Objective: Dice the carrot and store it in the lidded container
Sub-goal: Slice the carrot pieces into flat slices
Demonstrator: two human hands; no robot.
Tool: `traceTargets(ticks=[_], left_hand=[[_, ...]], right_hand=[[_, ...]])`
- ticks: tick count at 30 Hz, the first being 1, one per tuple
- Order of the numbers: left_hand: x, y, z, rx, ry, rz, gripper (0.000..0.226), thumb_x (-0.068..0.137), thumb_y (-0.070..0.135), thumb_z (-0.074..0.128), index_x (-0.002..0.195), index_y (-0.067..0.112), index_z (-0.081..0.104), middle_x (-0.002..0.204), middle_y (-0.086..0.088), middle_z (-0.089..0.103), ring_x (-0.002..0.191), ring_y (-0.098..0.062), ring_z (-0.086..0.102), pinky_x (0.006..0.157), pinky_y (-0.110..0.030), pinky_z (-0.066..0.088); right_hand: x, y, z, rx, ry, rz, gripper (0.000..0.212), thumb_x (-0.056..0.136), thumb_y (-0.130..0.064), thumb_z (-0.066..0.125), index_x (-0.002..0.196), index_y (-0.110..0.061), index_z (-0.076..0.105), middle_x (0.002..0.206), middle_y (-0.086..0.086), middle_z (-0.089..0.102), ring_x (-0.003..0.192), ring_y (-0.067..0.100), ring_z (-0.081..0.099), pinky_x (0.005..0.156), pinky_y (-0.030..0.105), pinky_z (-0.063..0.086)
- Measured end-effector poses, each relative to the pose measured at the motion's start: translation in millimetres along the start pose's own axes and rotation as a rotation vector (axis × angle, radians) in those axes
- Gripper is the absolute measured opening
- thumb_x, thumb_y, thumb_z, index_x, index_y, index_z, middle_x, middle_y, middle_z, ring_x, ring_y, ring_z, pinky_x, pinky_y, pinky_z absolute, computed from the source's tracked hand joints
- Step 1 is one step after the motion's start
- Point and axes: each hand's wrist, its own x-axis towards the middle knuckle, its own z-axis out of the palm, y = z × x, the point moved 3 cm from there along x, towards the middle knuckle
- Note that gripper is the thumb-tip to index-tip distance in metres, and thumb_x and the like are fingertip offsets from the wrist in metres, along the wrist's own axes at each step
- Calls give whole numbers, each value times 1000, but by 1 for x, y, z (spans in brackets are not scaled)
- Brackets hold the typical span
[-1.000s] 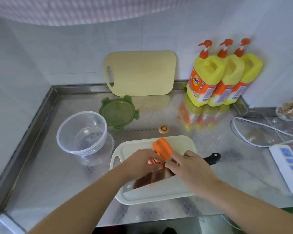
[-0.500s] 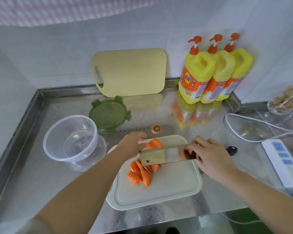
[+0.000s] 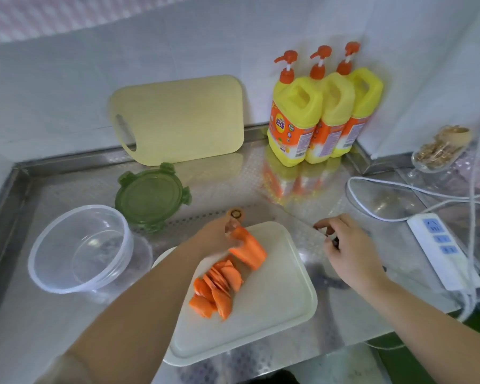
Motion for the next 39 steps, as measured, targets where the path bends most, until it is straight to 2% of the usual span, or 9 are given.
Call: traceTargets(ticks=[6, 9, 12, 14, 18, 23, 28, 36, 39], left_hand=[[21, 42, 25, -19, 139, 207, 18, 73, 15, 60, 86, 20, 48, 82, 5, 51, 76, -16, 46, 73, -33, 37], [27, 56, 42, 409, 149, 377, 27, 79, -2, 52, 104, 8, 50, 111, -10, 48, 86, -26, 54, 74, -38, 42], [30, 53, 54, 698, 79, 491, 26, 88, 3, 49, 114, 5, 50, 128, -14, 40, 82, -34, 58, 62, -41, 42], [26, 48, 54, 749, 47, 510, 21, 94, 10, 45, 113, 9, 56, 137, -13, 38, 87, -33, 57, 66, -39, 42], [15, 39, 37, 630, 31, 402, 27, 95, 13, 46, 119, 18, 59, 138, -4, 40, 116, -26, 48, 89, -38, 43], [-17, 12, 10, 487, -158, 211, 37, 90, 26, 59, 127, 25, 56, 128, 1, 49, 121, -18, 46, 100, -29, 36], [-42, 3, 11, 654, -230, 142, 53, 81, 41, 68, 129, 28, 50, 121, 1, 45, 113, -20, 45, 93, -31, 40], [-46, 19, 13, 688, -328, -38, 49, 84, 32, 70, 128, 19, 51, 124, -4, 48, 114, -25, 47, 88, -31, 44], [-45, 17, 18, 566, -366, -109, 44, 86, 24, 69, 127, 17, 55, 114, -2, 57, 109, -25, 56, 90, -32, 47]], right_hand=[[11, 5, -4, 120, 95, 179, 27, 85, 1, 55, 103, -15, 65, 93, -8, 49, 63, -4, 46, 56, 16, 32], [15, 6, -3, 143, 119, 199, 26, 83, 4, 55, 101, -12, 65, 93, -3, 52, 63, 4, 45, 62, 20, 31], [15, 6, -1, 135, 125, 193, 26, 82, 5, 55, 100, -11, 65, 92, -3, 52, 70, 10, 45, 61, 17, 28], [14, 5, 2, 133, 103, 190, 27, 83, 4, 54, 101, -12, 65, 95, -2, 53, 72, 11, 47, 63, 17, 30], [11, 0, 8, 127, 37, 196, 23, 86, -1, 53, 102, -15, 63, 96, -4, 52, 76, 11, 48, 66, 22, 34], [7, -19, 19, 135, -43, 152, 16, 86, -4, 56, 96, -14, 63, 92, -7, 49, 79, 13, 51, 64, 20, 29], [1, -38, 32, 135, -82, 101, 24, 86, -4, 56, 104, -18, 64, 91, -8, 48, 76, 9, 46, 61, 21, 31], [-7, -54, 29, 142, -115, 78, 32, 88, -5, 52, 109, -28, 63, 85, -16, 44, 72, 0, 47, 59, 11, 38], [-10, -56, 25, 174, -104, 64, 37, 87, -3, 53, 110, -31, 62, 84, -25, 41, 76, -16, 46, 64, 3, 36]])
